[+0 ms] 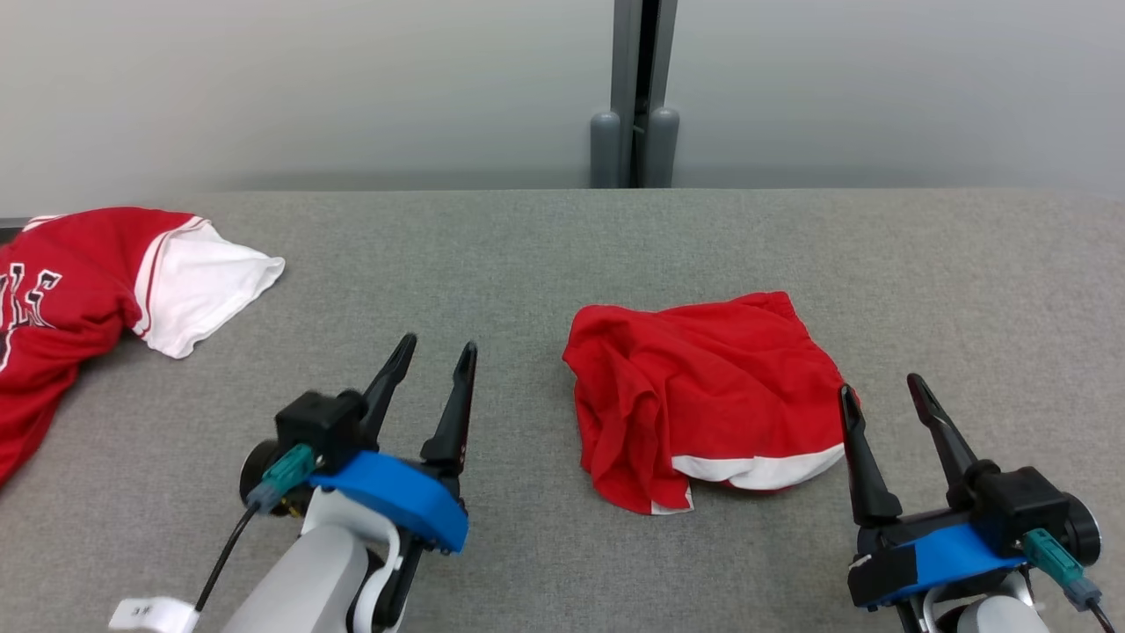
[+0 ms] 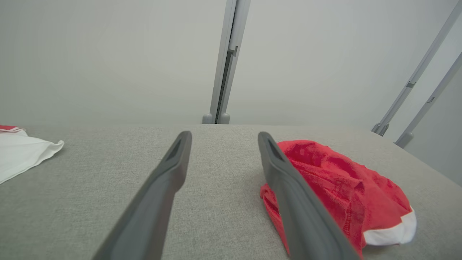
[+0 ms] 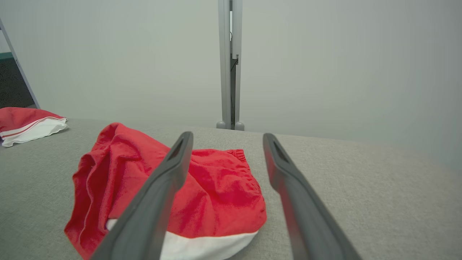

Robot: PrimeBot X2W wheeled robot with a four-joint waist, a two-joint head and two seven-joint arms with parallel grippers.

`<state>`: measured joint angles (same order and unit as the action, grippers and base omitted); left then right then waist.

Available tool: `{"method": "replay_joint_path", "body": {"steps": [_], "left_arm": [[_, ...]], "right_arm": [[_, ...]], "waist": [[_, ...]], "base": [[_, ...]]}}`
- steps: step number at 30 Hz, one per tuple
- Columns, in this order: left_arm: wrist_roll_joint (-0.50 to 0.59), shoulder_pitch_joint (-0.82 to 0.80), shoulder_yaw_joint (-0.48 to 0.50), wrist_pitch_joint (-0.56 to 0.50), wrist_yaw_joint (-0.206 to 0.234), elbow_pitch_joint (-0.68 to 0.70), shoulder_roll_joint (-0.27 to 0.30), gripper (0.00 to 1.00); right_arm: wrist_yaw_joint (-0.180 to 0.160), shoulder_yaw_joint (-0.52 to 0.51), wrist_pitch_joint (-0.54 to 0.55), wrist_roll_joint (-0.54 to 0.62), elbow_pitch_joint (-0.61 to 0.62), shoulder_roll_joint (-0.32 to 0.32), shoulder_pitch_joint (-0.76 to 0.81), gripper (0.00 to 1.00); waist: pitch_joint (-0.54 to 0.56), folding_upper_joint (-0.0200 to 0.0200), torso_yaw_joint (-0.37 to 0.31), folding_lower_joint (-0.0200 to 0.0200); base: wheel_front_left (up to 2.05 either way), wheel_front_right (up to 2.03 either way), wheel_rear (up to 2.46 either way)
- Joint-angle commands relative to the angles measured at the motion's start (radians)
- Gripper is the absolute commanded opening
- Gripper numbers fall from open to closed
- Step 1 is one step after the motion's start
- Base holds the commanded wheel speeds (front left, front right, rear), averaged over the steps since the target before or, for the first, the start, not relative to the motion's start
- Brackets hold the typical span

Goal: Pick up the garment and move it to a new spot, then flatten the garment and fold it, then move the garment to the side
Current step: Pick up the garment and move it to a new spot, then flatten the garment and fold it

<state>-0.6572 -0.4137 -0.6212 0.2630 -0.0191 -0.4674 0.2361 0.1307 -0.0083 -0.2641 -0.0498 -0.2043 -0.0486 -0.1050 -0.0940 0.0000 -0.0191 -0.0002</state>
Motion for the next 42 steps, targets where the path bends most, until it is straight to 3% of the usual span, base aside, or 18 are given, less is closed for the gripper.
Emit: {"method": "replay_joint_path", "body": {"steps": [1, 7, 15, 24, 42], "left_arm": [[0.018, 0.047, 0.038, 0.002, 0.015, 0.030, 0.004, 1.00], [0.081, 0.246, 0.194, 0.002, 0.063, 0.153, -0.004, 1.00], [0.166, 0.423, 0.319, 0.003, 0.089, 0.275, -0.033, 1.00], [0.216, 0.527, 0.393, 0.003, 0.051, 0.317, -0.080, 1.00], [0.250, 0.500, 0.428, 0.002, -0.012, 0.260, -0.126, 1.00]], "right_arm": [[0.000, 0.000, -0.001, -0.003, 0.008, -0.003, 0.020, 1.00], [0.000, 0.005, -0.001, -0.023, 0.023, -0.003, 0.073, 1.00], [0.000, -0.016, -0.001, -0.048, 0.032, -0.003, 0.132, 1.00], [0.000, -0.006, -0.001, -0.045, 0.014, -0.003, 0.155, 1.00], [0.000, -0.006, -0.001, -0.036, -0.015, -0.003, 0.127, 1.00]], "waist": [[0.011, 0.0000, 0.006, 0.0002], [0.036, 0.0000, 0.026, 0.0002], [0.047, 0.0000, 0.033, 0.0002], [0.054, 0.0000, 0.025, 0.0002], [0.054, 0.0000, 0.023, 0.0002]], "base": [[0.00, 0.00, 0.00], [0.00, 0.00, 0.00], [0.00, 0.00, 0.00], [0.00, 0.00, 0.00], [0.00, 0.00, 0.00]]}}
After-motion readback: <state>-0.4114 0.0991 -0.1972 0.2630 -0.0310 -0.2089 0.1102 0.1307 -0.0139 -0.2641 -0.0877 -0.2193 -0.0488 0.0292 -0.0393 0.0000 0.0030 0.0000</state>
